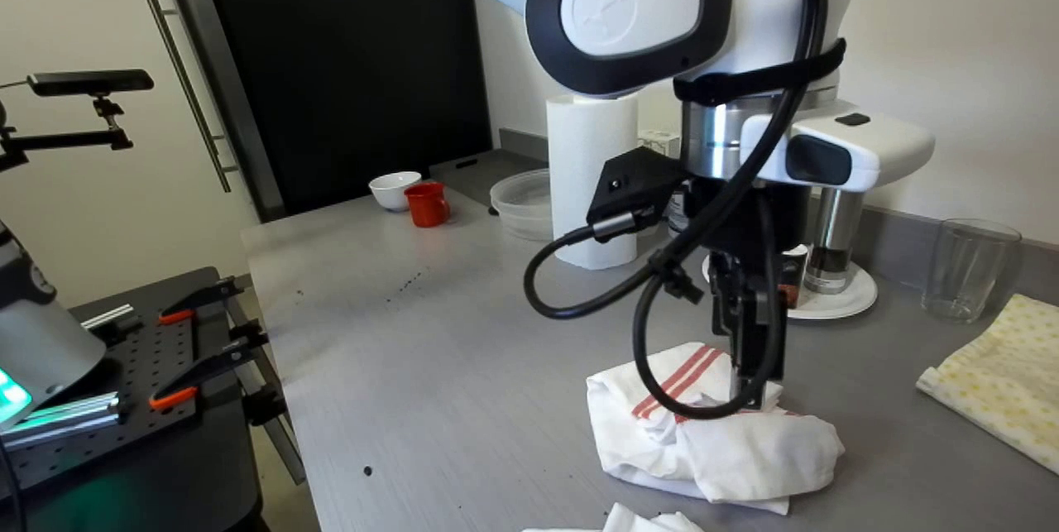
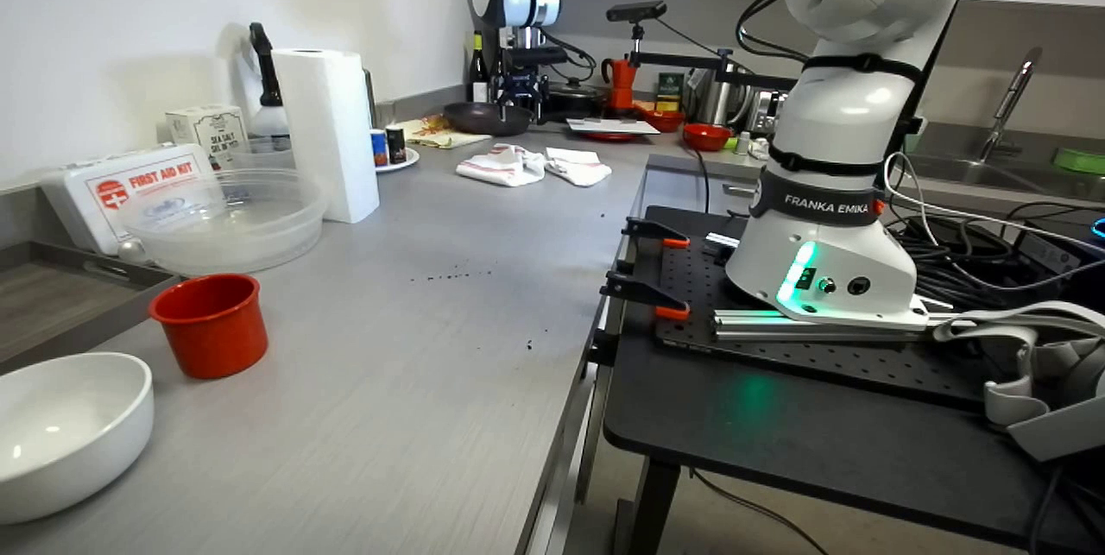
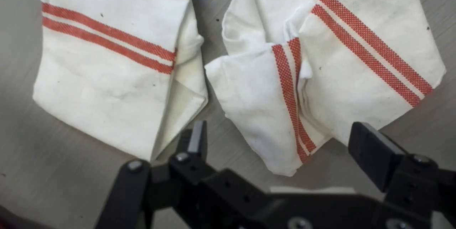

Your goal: Use one white and red towel to wipe the left side of the table.

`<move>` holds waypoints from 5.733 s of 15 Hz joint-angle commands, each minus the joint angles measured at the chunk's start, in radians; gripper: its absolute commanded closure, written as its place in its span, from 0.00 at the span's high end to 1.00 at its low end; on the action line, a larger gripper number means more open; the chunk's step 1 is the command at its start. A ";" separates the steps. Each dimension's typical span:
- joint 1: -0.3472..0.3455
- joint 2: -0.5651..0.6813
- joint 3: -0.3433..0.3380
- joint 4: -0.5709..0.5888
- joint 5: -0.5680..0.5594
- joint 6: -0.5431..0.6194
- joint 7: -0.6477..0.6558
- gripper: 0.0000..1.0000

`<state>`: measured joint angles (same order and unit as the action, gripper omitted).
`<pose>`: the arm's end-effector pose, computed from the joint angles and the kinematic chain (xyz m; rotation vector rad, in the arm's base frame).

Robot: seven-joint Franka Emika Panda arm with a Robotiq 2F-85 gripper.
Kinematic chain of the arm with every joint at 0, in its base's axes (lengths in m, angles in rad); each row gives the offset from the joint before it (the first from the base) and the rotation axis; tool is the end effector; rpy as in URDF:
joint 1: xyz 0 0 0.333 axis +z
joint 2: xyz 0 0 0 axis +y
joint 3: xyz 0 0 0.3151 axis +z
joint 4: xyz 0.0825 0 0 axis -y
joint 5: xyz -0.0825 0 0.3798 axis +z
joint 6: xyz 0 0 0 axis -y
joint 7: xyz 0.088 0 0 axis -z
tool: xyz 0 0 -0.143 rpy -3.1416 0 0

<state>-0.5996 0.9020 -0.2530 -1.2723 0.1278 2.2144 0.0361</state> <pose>0.5333 -0.5337 0.1902 2.7543 -1.2676 0.0392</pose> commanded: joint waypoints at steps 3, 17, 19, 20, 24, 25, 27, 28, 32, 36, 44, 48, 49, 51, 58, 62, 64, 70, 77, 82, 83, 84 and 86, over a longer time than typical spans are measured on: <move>-0.051 0.061 0.090 0.072 0.029 0.038 -0.127 1.00; -0.071 0.213 0.099 0.201 -0.010 -0.002 -0.209 1.00; -0.074 0.232 0.099 0.219 -0.015 -0.008 -0.216 1.00; -0.077 0.239 0.099 0.227 -0.015 -0.011 -0.216 1.00; -0.078 0.250 0.093 0.232 -0.007 -0.014 -0.223 1.00; -0.079 0.252 0.093 0.234 -0.007 -0.016 -0.224 1.00; -0.082 0.250 0.097 0.231 -0.006 -0.022 -0.233 0.75; -0.083 0.249 0.097 0.230 -0.005 -0.024 -0.238 0.74; -0.084 0.245 0.095 0.230 -0.003 -0.033 -0.239 0.44; -0.086 0.238 0.098 0.230 0.002 -0.040 -0.237 0.14; -0.100 0.061 0.089 0.092 0.048 -0.021 -0.192 0.03; -0.101 -0.106 0.078 -0.056 0.071 0.002 -0.160 0.03; -0.097 -0.149 0.076 -0.099 0.072 0.011 -0.156 0.03; -0.087 -0.241 0.074 -0.190 0.072 0.010 -0.139 0.03; 0.010 -0.534 0.054 -0.496 0.061 0.002 -0.065 0.03; 0.100 -0.699 0.044 -0.692 0.065 -0.020 -0.060 0.03; 0.157 -0.777 0.037 -0.793 0.061 -0.016 -0.042 0.03; 0.314 -1.020 0.067 -1.083 0.038 0.007 0.101 0.03; 0.445 -1.201 0.196 -1.278 0.015 0.005 0.330 0.03; 0.503 -1.213 0.291 -1.345 -0.020 0.013 0.416 0.03; 0.515 -1.207 0.308 -1.355 -0.025 0.017 0.428 0.03; 0.529 -1.198 0.325 -1.364 -0.025 0.022 0.439 0.03; 0.554 -1.179 0.358 -1.376 -0.025 0.038 0.468 0.03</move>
<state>-0.0796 -0.2849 0.0656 -2.6216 0.1240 2.2186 0.4482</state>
